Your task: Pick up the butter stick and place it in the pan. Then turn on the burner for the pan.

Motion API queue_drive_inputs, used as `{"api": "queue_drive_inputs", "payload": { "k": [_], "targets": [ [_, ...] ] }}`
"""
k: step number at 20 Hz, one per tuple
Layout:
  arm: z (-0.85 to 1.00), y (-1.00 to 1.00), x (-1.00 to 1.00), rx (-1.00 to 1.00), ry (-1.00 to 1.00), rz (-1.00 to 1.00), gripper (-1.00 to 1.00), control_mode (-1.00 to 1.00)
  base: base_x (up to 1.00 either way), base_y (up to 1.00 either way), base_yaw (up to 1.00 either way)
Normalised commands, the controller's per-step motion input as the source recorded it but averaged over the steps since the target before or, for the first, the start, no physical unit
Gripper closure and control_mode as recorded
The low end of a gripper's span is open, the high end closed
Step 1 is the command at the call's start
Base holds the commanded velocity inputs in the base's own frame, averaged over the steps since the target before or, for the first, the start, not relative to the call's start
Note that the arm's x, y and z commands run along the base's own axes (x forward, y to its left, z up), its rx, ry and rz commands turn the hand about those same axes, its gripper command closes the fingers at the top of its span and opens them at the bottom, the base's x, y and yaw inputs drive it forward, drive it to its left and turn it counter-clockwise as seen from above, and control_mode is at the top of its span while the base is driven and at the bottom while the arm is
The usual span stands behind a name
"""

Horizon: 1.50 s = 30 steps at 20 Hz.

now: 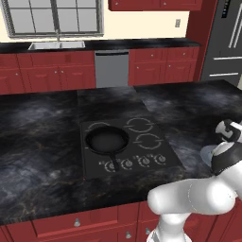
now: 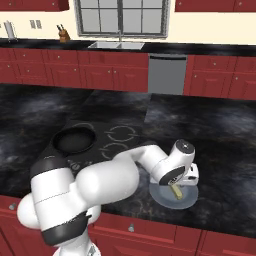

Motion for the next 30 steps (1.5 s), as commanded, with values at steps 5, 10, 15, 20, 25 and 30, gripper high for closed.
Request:
{"api": "queue_drive_inputs", "payload": {
  "k": [5,10,15,20,25,30],
  "targets": [
    [-0.17,0.0,0.03,0.0,0.0,0.03,-1.0,-1.0,0.0,0.0,0.0],
    [-0.17,0.0,0.08,0.0,0.0,0.03,-1.0,-1.0,0.0,0.0,0.0],
    [-0.11,0.0,0.11,0.0,0.0,0.03,-1.0,-1.0,0.0,0.0,0.0],
    [-0.14,-0.02,0.03,0.0,0.0,0.04,-1.0,-1.0,0.0,0.0,0.0],
    [-0.2,0.0,0.0,0.0,0.0,0.02,1.0,-1.0,0.0,0.0,0.0],
    [-0.06,0.03,-0.02,0.0,0.0,0.0,1.0,-1.0,0.0,0.0,0.0]
  ]
}}
